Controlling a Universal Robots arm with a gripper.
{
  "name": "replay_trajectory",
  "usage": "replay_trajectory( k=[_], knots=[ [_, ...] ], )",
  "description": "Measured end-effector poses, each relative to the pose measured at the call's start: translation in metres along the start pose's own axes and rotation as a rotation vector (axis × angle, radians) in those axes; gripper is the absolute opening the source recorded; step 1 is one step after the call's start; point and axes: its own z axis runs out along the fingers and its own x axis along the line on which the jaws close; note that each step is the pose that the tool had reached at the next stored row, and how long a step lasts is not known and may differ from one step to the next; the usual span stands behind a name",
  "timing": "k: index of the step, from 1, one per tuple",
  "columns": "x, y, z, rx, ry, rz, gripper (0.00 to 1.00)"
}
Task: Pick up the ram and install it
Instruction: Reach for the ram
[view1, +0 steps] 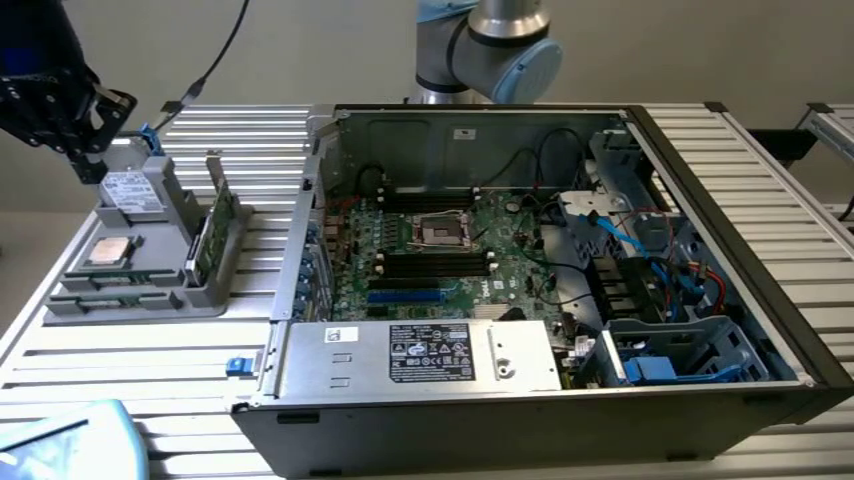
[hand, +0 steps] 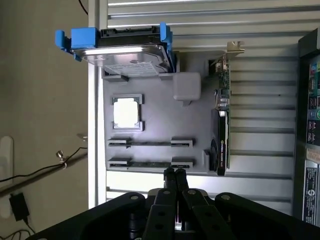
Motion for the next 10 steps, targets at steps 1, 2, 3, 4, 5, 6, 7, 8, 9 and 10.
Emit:
replay_trajectory(
  k=[1, 2, 3, 4, 5, 6, 7, 8, 9, 10],
  knots=[
    [0.001, -0.0002, 0.0015, 0.0006, 0.0003, -0.003, 0.1],
    [0.002, -0.0004, 0.0031, 0.0009, 0.0004, -0.006, 0.1],
    [0.004, -0.0005, 0.005, 0.0011, 0.0004, -0.009, 0.1],
    [0.005, -0.0006, 0.0069, 0.0014, 0.0006, -0.012, 0.1],
    [0.007, -0.0008, 0.0086, 0.0016, 0.0006, -0.014, 0.1],
    [0.008, -0.0009, 0.0103, 0.0018, 0.0006, -0.016, 0.1],
    [0.01, -0.001, 0.0119, 0.0022, 0.0007, -0.019, 0.1],
    [0.011, -0.0012, 0.0133, 0.0024, 0.0008, -0.021, 0.1],
    [0.012, -0.0014, 0.0147, 0.0028, 0.001, -0.024, 0.1],
    [0.014, -0.0016, 0.016, 0.003, 0.0011, -0.025, 0.1]
  ],
)
